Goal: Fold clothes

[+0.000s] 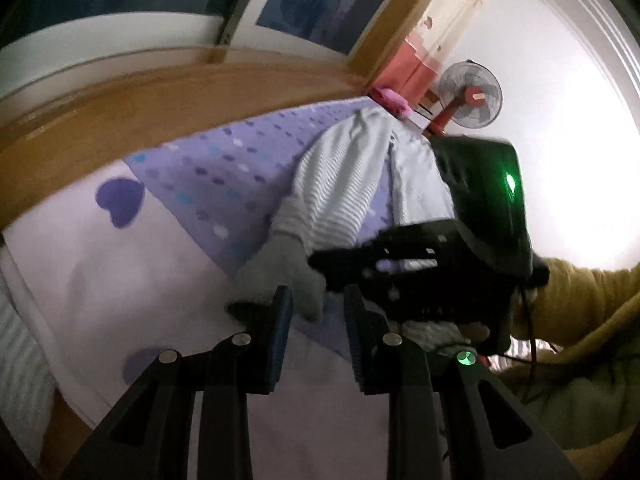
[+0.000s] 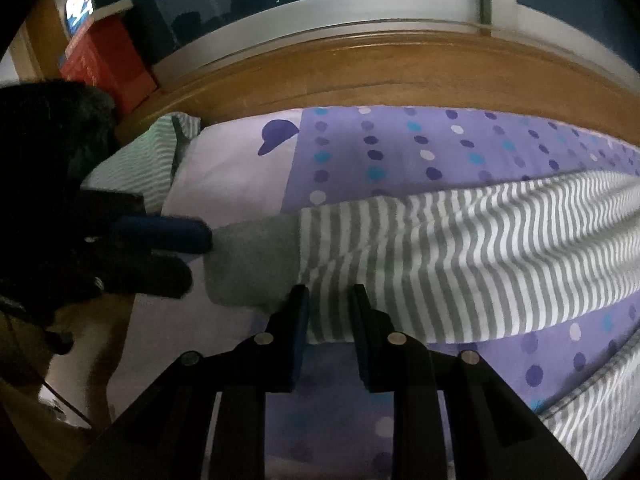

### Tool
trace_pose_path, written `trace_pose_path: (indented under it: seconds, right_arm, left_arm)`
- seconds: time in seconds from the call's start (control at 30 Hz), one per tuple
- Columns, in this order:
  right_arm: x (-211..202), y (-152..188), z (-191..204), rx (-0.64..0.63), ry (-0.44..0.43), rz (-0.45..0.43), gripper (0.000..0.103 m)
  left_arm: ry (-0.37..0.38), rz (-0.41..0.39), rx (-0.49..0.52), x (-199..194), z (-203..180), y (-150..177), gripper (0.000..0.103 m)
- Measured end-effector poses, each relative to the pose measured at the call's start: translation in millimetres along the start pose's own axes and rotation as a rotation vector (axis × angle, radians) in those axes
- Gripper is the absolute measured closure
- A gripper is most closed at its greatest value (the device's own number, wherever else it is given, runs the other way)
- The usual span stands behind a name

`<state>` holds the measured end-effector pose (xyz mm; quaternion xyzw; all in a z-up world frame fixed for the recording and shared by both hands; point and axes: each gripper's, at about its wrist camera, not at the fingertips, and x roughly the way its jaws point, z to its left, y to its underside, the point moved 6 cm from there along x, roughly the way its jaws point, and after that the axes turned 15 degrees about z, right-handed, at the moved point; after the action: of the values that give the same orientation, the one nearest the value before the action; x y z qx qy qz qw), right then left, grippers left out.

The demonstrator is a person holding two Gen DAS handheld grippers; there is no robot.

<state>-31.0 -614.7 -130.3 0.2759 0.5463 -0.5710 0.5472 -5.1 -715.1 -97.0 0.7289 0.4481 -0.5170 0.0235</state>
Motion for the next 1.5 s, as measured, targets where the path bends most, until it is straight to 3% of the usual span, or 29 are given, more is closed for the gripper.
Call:
trace_pose_path:
  seconds: [0.17, 0.37, 0.53, 0.67, 0.87, 1.1, 1.27, 1.37, 1.43, 1.5]
  right_arm:
    - [2, 0, -10, 0.087, -0.093, -0.006, 0.081]
    - [2, -1, -14, 0.127, -0.137, 0.002, 0.081]
    - [3, -1, -16, 0.148, -0.161, 0.009, 0.081]
    - [0, -3, -17, 0.147, -0.149, 0.009, 0.081]
    - [-24, -12, -9, 0.054, -0.021, -0.051, 0.081]
    - [4, -8, 7, 0.003, -0.034, 0.021, 0.081]
    - [9, 1, 19, -0.054, 0.061, -0.012, 0.081]
    - [9, 2, 17, -0.030, 0.038, -0.017, 0.081]
    - [8, 1, 9, 0.049, -0.031, -0.023, 0.083]
    - [8, 0, -1, 0.137, -0.111, -0.027, 0.087]
  left_arm:
    - [-0.033, 0.036, 0.051, 3, -7, 15, 0.077]
    - [-0.125, 0.051, 0.063, 15, 5, 5, 0.077]
    - [-0.131, 0.055, 0.123, 17, 9, -2, 0.077]
    - [-0.023, 0.095, 0.186, 29, 7, -9, 0.076]
    - [0.105, 0.111, 0.227, 28, -13, 3, 0.076]
    - [0.062, 0.149, 0.206, 29, -18, 25, 0.076]
    - [0.047, 0.107, 0.146, 11, -13, 28, 0.076]
    - [0.073, 0.036, 0.123, -7, -12, 15, 0.076]
    - [0.065, 0.017, 0.117, -8, -10, 5, 0.070]
    - [0.115, -0.002, 0.093, -5, -7, -4, 0.070]
